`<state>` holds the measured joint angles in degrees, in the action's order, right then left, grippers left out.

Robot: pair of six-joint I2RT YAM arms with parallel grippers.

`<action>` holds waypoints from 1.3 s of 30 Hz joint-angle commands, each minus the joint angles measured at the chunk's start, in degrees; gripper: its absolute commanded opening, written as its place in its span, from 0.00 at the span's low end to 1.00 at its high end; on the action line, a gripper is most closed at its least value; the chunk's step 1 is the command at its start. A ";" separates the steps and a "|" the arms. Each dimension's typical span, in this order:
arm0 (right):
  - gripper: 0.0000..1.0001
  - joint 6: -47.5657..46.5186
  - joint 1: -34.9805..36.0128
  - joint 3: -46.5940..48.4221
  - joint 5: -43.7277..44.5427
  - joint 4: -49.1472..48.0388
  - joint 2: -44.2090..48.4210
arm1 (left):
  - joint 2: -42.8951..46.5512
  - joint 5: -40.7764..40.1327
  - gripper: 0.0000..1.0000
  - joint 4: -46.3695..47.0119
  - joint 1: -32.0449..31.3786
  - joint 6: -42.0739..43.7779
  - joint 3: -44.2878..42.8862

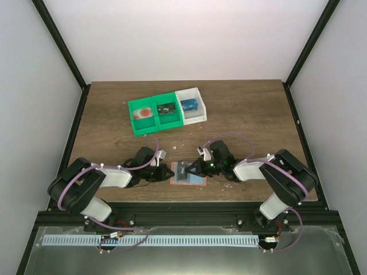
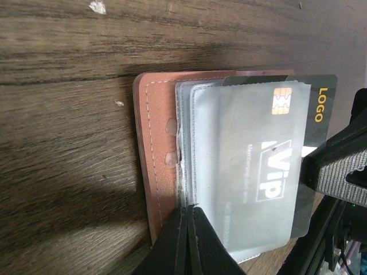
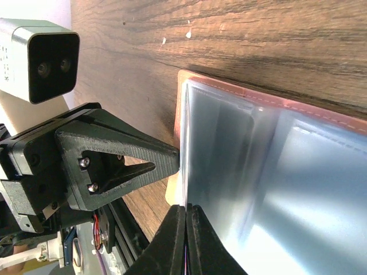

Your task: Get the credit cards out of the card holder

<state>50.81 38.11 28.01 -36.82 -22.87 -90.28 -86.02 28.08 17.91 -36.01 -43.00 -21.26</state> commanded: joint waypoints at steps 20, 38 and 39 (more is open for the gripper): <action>0.01 -6.32 -1.90 0.99 14.84 19.90 14.80 | -0.46 -1.65 0.02 -4.11 -0.23 0.27 0.58; 0.01 -20.79 -1.91 5.37 3.34 29.75 27.00 | 16.24 -2.77 0.47 -20.49 -0.04 4.94 -10.88; 0.01 -21.27 -1.86 5.39 1.85 29.74 27.45 | 17.83 -2.75 0.48 -21.10 0.16 5.14 -11.27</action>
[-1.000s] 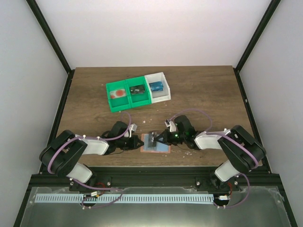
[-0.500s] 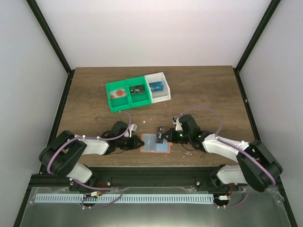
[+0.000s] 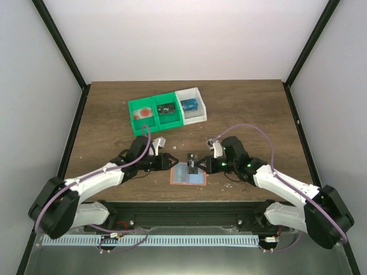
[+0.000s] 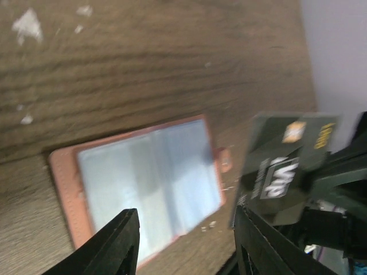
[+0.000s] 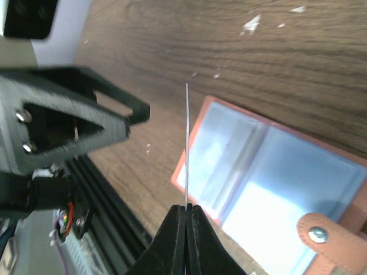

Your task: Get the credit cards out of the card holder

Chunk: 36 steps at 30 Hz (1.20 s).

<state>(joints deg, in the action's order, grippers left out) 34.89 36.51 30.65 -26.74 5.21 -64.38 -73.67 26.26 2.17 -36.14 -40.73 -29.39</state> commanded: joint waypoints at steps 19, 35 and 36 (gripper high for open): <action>0.01 -8.37 -0.30 2.00 -42.83 -9.17 0.22 | 18.10 33.41 0.41 -21.21 7.88 14.69 -10.03; 0.01 -3.36 -0.30 1.09 -45.98 -17.45 -3.42 | 14.07 38.44 0.20 -21.03 7.80 15.32 -8.83; 0.01 -2.98 -0.27 0.94 -46.11 -18.31 -3.65 | 14.08 38.43 0.19 -21.07 7.76 15.28 -8.91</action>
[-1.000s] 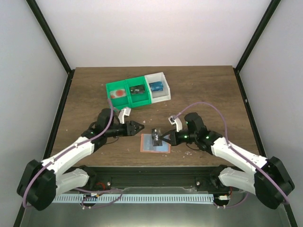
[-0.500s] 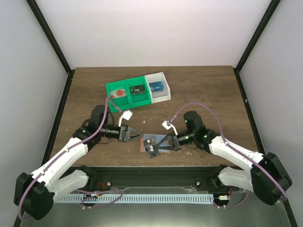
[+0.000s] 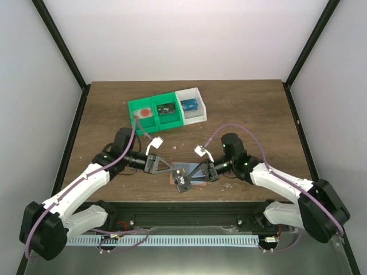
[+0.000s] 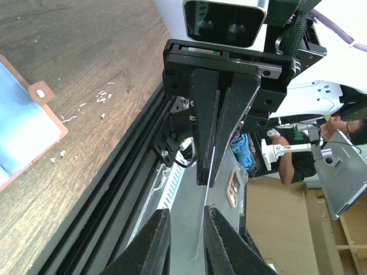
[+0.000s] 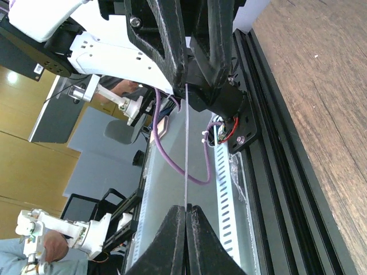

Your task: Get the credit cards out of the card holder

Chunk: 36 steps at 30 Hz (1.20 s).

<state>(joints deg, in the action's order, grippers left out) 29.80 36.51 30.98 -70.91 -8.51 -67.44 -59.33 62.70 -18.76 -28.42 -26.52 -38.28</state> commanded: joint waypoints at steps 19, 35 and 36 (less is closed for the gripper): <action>0.00 2.31 -0.30 0.60 -0.35 -4.78 -1.15 | -0.83 3.30 0.00 0.31 -0.05 0.92 0.11; 0.01 2.63 -0.30 0.73 -1.06 -4.98 -1.45 | -0.47 5.07 0.10 2.50 -0.03 -0.71 0.90; 0.00 2.66 -0.28 0.67 -1.07 -5.08 -1.39 | -0.56 4.99 0.05 2.50 -0.05 -0.72 0.86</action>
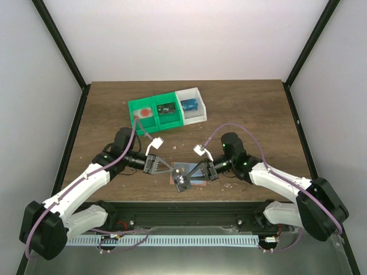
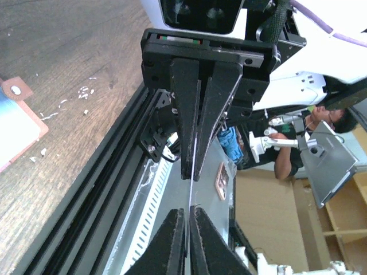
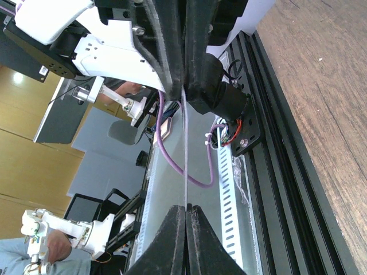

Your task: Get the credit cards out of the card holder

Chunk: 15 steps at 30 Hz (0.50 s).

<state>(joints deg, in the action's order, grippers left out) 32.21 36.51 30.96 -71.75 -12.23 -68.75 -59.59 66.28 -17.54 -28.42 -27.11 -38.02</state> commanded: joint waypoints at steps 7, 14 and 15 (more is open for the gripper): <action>0.01 0.29 -0.29 0.67 1.19 -1.05 0.02 | -0.70 -0.13 0.00 0.23 -0.05 0.55 0.10; 0.44 -0.12 -0.30 1.47 10.01 3.10 3.02 | -1.24 -8.37 0.00 -1.99 0.49 -0.08 -1.14; 0.48 0.04 -0.29 1.55 12.58 3.87 3.73 | -1.31 -11.79 0.00 -3.21 0.71 0.05 -1.65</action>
<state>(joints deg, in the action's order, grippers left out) 32.21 36.49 31.03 -66.39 -10.46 -67.88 -60.64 62.72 -18.15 -28.38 -27.22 -37.85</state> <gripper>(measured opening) 0.424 0.013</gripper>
